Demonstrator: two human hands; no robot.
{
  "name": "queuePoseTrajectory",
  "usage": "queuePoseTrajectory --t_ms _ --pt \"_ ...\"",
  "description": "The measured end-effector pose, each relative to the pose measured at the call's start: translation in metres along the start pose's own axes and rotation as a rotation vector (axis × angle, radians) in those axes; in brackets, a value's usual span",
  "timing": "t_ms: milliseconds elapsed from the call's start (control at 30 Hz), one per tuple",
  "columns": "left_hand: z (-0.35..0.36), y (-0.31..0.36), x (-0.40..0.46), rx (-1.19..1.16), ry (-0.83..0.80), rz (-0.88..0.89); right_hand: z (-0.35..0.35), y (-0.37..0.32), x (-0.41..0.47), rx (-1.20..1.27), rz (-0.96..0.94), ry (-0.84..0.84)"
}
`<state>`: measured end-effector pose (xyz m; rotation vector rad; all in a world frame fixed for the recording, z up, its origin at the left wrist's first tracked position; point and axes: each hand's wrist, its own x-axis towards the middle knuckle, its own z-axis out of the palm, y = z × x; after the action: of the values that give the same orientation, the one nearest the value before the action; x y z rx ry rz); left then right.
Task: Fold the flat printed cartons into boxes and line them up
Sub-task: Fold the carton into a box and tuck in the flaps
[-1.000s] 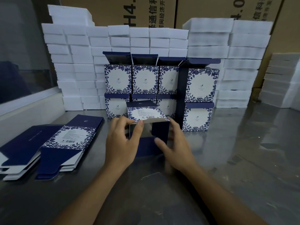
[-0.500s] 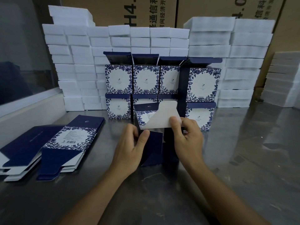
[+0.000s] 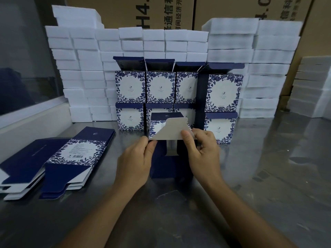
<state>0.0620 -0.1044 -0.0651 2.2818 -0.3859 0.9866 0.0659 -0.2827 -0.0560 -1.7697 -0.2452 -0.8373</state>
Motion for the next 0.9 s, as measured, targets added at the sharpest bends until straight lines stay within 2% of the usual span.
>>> queuePoseTrajectory --t_ms 200,333,433,600,800,867,900 --pt "0.008 -0.017 -0.005 0.073 -0.239 -0.06 0.0 0.004 0.001 -0.01 -0.007 -0.015" --pt "0.011 -0.02 -0.002 0.16 -0.255 -0.034 0.001 0.004 0.0 -0.013 -0.003 -0.033" --pt "0.01 -0.022 -0.004 0.142 -0.311 -0.063 0.001 0.004 -0.001 0.008 0.002 -0.028" --pt "0.012 -0.024 -0.006 0.394 -0.486 0.0 0.0 0.002 -0.001 0.03 0.014 -0.012" --pt "0.012 -0.028 -0.005 0.398 -0.532 -0.034 0.001 0.003 -0.002 0.043 0.014 -0.014" --pt "0.011 -0.027 -0.007 0.285 -0.499 -0.089 0.0 0.003 -0.002 0.093 0.036 -0.026" --pt "0.01 -0.024 -0.008 0.142 -0.453 -0.156 -0.001 0.003 -0.001 0.115 0.05 -0.035"
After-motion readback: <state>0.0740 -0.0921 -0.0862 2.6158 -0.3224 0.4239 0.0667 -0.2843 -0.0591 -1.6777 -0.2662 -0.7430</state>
